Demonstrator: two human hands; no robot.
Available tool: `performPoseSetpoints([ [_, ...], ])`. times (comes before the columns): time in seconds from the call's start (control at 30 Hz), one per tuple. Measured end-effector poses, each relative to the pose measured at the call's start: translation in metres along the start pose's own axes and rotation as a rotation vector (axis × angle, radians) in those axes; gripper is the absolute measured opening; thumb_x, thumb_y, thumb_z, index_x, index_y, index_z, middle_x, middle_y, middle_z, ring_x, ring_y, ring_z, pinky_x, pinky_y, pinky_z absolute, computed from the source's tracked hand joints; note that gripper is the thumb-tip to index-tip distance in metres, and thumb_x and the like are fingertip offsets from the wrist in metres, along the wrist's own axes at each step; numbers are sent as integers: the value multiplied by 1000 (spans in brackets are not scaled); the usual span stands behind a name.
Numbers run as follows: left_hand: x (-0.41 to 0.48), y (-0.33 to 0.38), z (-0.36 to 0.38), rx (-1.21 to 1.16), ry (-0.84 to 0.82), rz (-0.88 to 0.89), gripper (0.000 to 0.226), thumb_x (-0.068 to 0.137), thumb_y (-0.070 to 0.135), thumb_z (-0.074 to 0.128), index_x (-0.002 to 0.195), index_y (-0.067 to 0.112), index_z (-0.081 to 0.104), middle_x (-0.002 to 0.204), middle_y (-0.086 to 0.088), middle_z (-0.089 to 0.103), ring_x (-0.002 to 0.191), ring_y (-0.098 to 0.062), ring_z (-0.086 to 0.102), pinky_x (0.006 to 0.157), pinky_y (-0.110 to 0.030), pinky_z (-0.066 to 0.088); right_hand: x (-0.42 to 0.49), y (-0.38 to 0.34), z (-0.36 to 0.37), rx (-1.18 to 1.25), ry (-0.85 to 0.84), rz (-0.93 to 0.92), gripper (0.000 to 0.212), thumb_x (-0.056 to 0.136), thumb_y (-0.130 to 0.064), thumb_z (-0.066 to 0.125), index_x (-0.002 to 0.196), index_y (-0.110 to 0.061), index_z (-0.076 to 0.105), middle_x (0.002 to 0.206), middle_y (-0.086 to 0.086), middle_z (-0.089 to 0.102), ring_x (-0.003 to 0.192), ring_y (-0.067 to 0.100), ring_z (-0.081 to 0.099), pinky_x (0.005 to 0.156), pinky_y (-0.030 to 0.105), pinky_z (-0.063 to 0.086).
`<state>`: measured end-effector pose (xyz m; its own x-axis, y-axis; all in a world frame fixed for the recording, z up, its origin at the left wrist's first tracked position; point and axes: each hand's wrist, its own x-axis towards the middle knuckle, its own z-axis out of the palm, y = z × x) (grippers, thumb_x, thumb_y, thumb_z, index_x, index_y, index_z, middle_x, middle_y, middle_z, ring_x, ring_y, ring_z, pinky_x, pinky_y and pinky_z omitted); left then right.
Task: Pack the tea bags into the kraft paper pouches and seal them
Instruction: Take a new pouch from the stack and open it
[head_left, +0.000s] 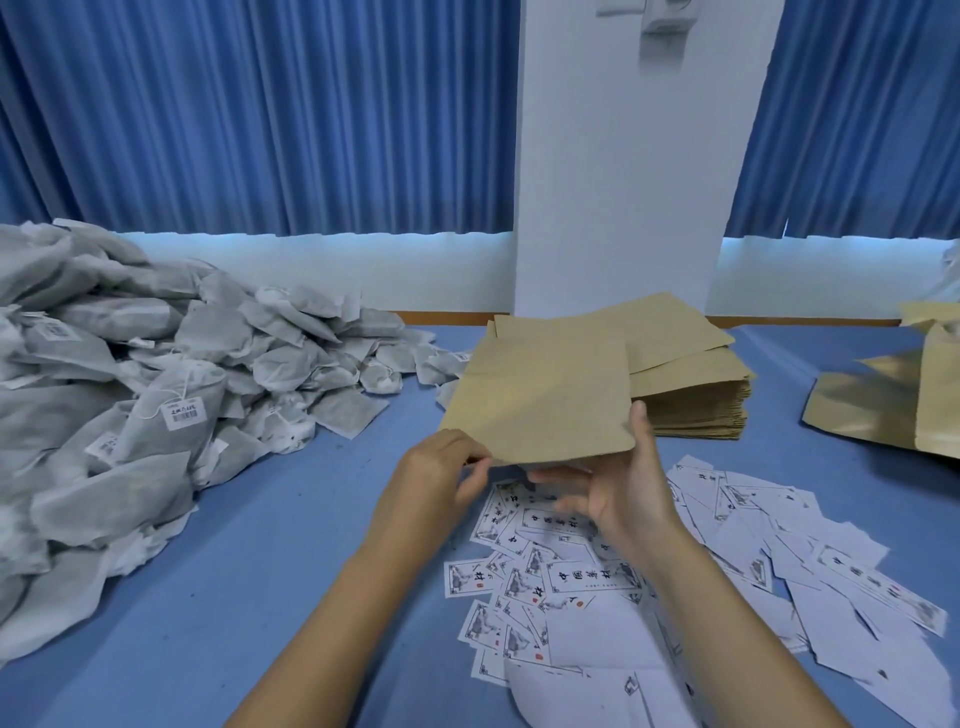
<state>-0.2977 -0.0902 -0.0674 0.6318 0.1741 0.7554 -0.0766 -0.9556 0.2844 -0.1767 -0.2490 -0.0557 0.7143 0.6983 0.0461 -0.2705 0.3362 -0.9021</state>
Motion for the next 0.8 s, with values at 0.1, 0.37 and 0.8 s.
performPoseSetpoints([
  [0.1,-4,-3,1,-84,86,-162,6,80,-5,71,78,2,72,76,-3,68,68,-16,63,69,-30,53,-1,2,7,-42,-131,-37,92,71,-81,38,130,-12,52,114,19,67,99,38,67,44,34,54],
  [0.37,-5,18,17,-200,103,-141,6,75,3,79,76,7,74,73,3,68,66,-5,62,65,-22,52,3,22,13,-213,-38,-104,15,95,-13,53,105,-5,62,101,13,72,90,24,71,68,24,57],
  [0.8,-4,16,19,-395,88,-522,11,82,9,72,73,15,71,73,10,69,70,4,61,64,-5,42,2,26,15,-77,-98,-72,19,97,-5,47,113,-2,58,108,20,69,98,23,69,78,24,55],
])
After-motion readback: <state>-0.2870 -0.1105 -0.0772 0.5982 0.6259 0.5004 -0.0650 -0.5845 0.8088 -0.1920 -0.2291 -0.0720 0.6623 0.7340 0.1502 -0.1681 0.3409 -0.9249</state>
